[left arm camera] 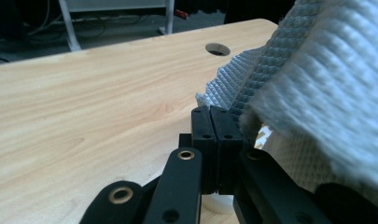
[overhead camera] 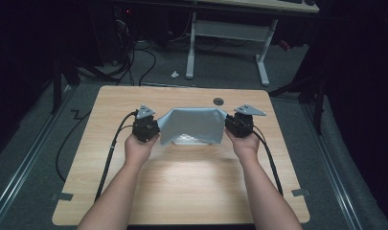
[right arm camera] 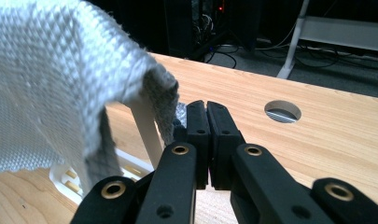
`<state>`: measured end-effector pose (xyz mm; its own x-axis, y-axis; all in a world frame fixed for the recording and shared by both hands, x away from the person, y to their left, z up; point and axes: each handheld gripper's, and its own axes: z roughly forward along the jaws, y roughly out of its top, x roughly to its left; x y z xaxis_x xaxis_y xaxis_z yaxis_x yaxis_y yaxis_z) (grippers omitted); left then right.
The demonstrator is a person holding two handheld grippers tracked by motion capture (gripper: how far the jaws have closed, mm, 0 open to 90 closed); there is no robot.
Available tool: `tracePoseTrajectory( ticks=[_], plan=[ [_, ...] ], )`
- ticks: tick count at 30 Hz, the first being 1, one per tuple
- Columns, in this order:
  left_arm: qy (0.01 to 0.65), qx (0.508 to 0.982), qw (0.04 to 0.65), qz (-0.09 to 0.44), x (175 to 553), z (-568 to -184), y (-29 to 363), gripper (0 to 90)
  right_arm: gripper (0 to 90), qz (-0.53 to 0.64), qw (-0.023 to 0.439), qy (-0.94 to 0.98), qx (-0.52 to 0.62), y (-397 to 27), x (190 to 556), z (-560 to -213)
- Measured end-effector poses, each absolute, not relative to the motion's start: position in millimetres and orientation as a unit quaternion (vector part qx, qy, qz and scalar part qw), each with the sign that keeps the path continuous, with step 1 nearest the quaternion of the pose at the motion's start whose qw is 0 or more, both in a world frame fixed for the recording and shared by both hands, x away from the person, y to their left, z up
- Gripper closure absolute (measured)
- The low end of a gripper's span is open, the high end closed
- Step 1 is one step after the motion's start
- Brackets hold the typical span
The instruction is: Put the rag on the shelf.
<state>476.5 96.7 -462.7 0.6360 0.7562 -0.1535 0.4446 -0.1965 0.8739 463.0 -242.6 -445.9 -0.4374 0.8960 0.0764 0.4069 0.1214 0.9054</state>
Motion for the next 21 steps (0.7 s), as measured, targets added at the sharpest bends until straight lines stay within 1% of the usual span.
tracePoseTrajectory(
  ticks=[8,13,21],
  plan=[
    [0.402,0.760,0.490,0.143,478,-471,96,89.1,89.5,0.475,0.259,0.701,0.466,-246,460,-450],
    [0.402,0.762,0.488,0.141,478,-473,95,88.9,89.5,0.466,0.257,0.705,0.469,-249,459,-458],
    [0.406,0.761,0.487,0.137,480,-475,95,88.4,89.4,0.461,0.257,0.707,0.471,-247,458,-461]
  ],
)
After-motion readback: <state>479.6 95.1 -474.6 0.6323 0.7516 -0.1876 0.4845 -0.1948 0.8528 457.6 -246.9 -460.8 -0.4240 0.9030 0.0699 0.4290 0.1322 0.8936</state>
